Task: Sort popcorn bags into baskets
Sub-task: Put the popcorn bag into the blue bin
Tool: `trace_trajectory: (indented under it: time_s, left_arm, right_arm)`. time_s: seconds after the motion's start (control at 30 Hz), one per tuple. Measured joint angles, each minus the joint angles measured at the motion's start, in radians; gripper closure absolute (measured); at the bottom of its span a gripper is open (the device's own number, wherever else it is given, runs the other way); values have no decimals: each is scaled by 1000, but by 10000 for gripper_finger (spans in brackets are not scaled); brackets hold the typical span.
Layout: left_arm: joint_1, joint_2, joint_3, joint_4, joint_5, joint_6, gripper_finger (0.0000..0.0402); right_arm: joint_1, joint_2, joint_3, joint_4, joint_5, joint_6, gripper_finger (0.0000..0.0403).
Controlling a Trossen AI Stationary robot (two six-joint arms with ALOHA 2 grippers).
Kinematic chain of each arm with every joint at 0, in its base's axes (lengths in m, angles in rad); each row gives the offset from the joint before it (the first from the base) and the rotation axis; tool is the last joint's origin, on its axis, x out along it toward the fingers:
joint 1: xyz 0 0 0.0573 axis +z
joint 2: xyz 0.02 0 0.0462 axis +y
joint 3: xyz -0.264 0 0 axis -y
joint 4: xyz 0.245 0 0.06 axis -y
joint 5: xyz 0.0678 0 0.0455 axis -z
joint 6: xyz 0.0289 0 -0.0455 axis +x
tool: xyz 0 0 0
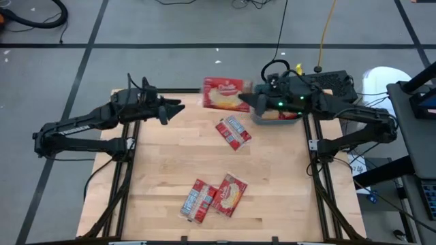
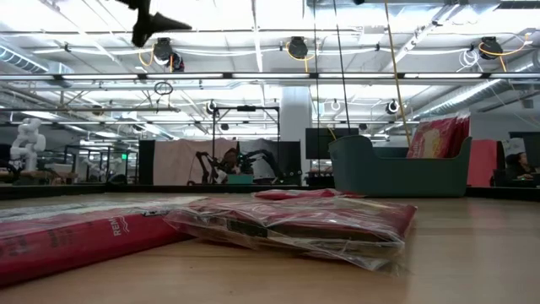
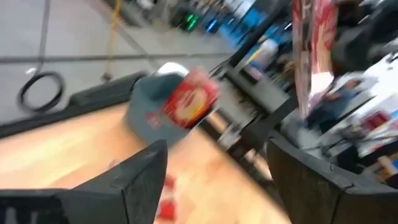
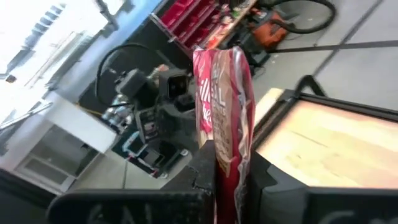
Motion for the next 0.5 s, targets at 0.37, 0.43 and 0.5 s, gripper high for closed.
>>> trace_trajectory:
  time_s: [0.37, 0.43, 0.5]
  left_arm:
    - [0, 39, 0, -219, 1, -4, 171]
    - [0, 54, 0, -227, 2, -4, 177]
    - [0, 72, -1, -240, 1, -4, 181]
  right_arm:
    - [-158, -116, 0, -257, 0, 4, 385]
    - [-202, -127, 0, -300, 0, -1, 385]
    - [-245, -135, 0, -332, -2, -13, 385]
